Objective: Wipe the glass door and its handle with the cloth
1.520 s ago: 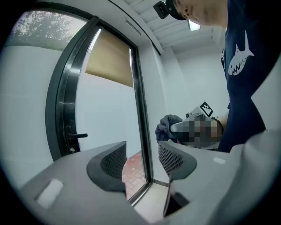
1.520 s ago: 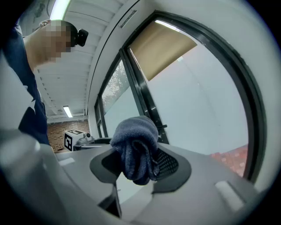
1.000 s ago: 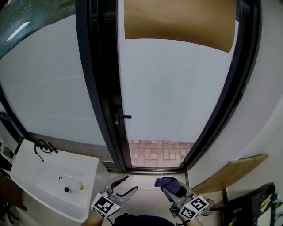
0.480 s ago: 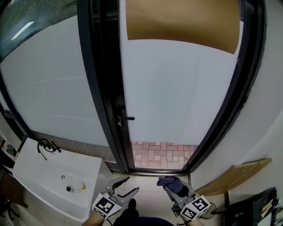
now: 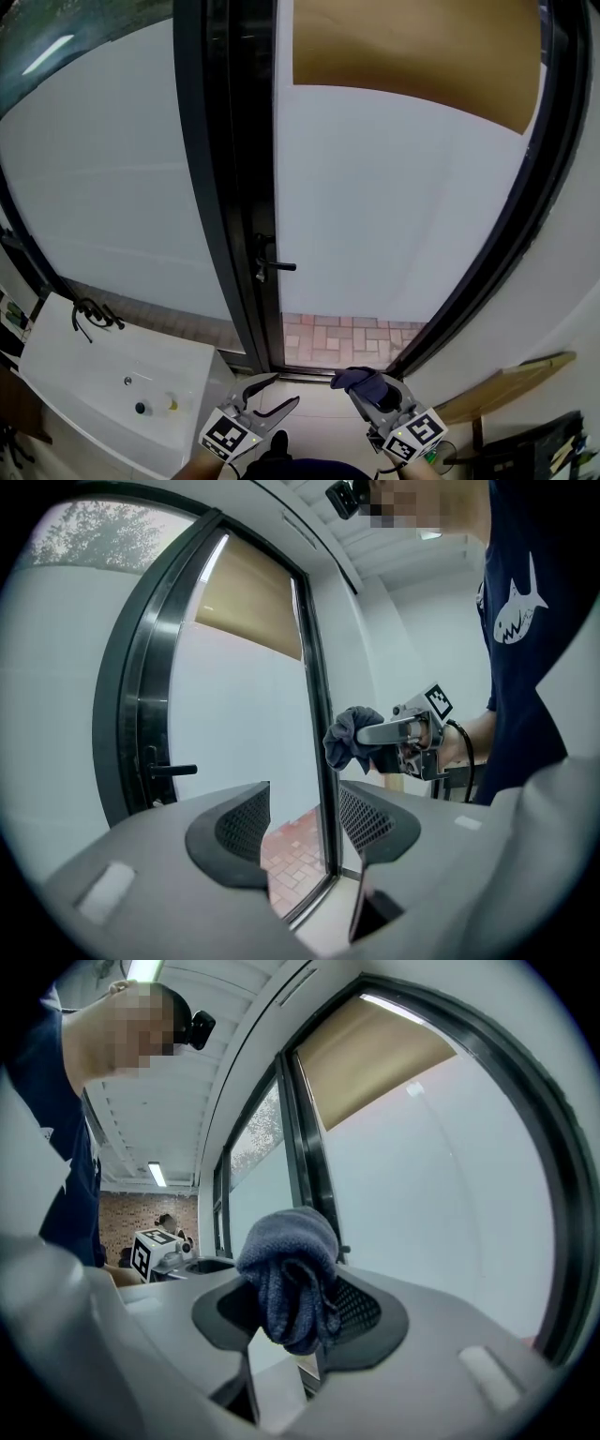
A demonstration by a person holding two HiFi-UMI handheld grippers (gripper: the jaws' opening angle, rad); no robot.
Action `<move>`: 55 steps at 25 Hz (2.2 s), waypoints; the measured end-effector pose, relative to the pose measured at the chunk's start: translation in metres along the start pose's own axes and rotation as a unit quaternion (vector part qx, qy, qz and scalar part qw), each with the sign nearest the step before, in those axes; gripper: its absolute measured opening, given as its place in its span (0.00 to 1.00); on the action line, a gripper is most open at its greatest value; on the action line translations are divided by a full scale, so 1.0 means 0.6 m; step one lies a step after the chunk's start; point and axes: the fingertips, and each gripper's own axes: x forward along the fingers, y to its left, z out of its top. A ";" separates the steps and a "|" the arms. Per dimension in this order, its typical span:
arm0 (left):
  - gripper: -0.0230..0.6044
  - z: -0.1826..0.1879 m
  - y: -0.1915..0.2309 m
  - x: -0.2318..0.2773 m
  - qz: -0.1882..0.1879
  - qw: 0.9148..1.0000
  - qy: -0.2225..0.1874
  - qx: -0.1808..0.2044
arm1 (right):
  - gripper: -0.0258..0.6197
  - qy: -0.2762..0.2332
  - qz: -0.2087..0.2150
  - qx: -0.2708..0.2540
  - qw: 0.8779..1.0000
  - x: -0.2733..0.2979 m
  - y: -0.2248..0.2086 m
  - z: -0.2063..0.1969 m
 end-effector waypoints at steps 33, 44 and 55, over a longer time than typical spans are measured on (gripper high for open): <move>0.40 -0.029 0.301 0.056 0.003 1.000 -0.019 -0.018 | 0.30 0.119 0.062 -0.584 0.801 0.662 -0.089 0.141; 0.40 -0.043 0.326 0.047 0.017 0.999 -0.015 -0.030 | 0.29 0.135 0.070 -0.689 0.708 0.734 -0.088 0.111; 0.40 -0.044 0.308 0.050 0.006 1.000 -0.012 -0.020 | 0.29 0.171 0.052 -0.701 0.690 0.680 -0.149 0.103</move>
